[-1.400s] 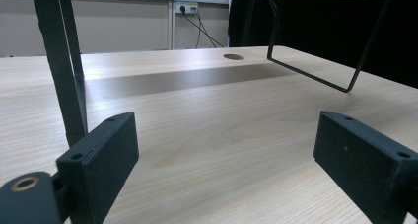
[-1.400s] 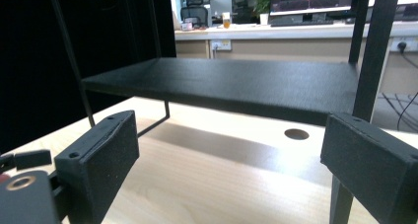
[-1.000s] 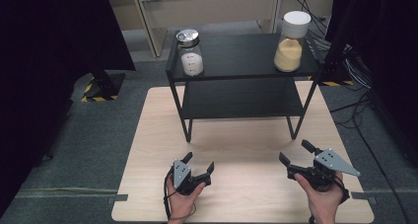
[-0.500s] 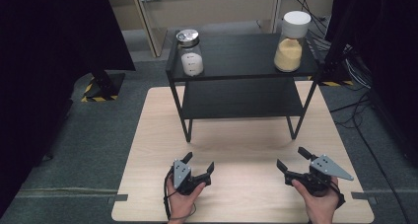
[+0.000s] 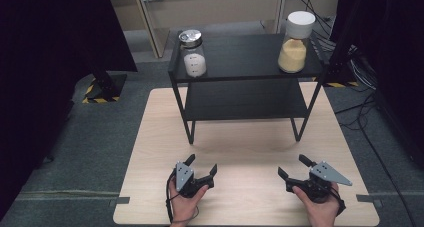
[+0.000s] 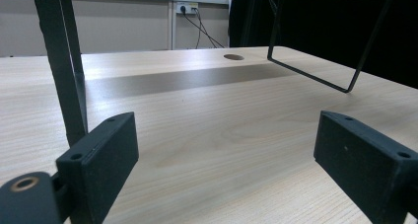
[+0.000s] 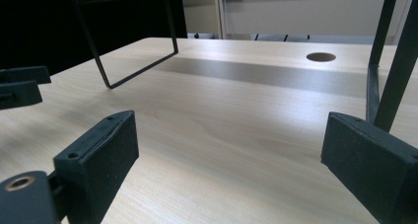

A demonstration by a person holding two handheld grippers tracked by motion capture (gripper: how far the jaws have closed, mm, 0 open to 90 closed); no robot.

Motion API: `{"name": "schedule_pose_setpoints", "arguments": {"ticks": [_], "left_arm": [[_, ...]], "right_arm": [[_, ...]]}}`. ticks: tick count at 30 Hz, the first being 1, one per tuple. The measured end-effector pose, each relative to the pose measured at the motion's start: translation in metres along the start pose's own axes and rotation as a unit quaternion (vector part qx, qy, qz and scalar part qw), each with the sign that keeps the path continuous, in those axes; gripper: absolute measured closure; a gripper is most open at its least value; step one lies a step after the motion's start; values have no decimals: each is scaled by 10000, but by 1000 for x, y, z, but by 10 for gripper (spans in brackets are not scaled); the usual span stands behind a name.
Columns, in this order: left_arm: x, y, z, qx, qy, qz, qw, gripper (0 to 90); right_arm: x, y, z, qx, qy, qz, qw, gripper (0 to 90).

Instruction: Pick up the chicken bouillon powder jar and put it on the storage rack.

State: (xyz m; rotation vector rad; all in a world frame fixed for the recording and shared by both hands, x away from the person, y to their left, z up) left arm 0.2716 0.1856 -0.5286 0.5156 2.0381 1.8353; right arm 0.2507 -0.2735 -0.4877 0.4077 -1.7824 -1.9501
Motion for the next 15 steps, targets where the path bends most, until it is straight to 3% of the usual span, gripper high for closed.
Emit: {"name": "schedule_pose_setpoints", "arguments": {"ticks": [15], "left_arm": [[0,0,1,10,-13,7,10000,91]], "right_arm": [[-2,-14,3,-21,8,177,9998,75]]}}
Point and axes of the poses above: each handheld gripper's, and its own axes: x roughly backward along the jaws, y roughly out of its top, z roughly to its left, the point moved 7 cm from there along -x, roughly forward along the jaws, and after that the axes turned 9 degrees about -z, right-handed, at the moved point
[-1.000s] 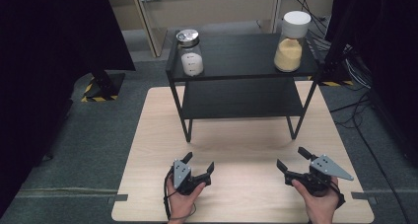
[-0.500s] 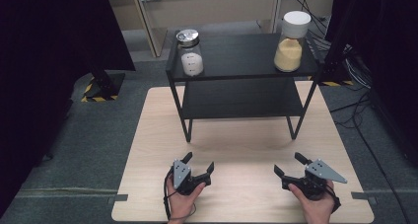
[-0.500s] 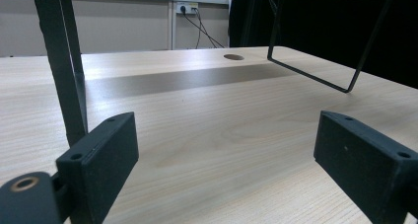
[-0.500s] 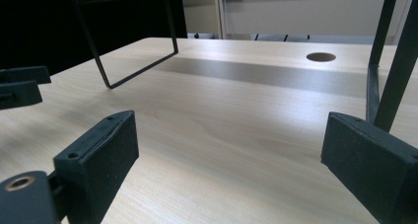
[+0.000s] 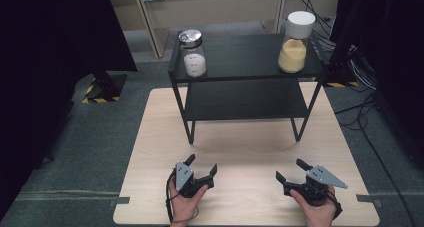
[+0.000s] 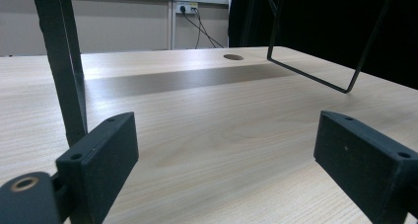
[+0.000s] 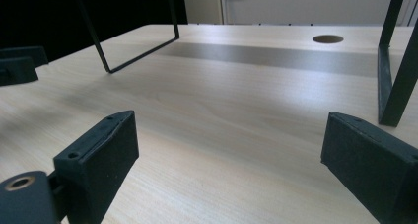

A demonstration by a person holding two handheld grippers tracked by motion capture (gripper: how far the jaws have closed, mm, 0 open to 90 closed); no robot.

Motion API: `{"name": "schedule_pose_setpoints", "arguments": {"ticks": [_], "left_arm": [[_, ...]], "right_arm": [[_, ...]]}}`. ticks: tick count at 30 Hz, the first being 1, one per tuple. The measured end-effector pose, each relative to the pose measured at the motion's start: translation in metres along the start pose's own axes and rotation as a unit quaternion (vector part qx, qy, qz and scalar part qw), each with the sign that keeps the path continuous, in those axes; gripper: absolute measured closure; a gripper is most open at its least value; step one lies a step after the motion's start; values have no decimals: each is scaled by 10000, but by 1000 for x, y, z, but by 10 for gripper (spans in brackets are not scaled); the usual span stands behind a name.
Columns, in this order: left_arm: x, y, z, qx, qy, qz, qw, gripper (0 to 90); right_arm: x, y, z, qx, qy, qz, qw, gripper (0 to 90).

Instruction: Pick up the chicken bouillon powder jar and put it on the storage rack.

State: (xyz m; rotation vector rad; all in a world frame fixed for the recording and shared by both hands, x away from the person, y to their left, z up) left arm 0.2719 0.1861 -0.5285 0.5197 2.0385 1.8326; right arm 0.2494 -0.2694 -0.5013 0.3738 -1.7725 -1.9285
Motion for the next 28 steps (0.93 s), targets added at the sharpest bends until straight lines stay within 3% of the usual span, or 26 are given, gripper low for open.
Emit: {"name": "schedule_pose_setpoints", "arguments": {"ticks": [28], "left_arm": [[-1,0,0,6,-10,21,10000,90]], "right_arm": [[-1,-7,-1,-53,-51,67,10000,75]]}}
Point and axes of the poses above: each handheld gripper's, and its own axes: x roughly backward along the jaws, y roughly out of its top, z roughly to its left, the point moved 7 cm from there along -x, roughly forward along the jaws, and after that the axes turned 9 degrees about -z, right-handed, at the moved point
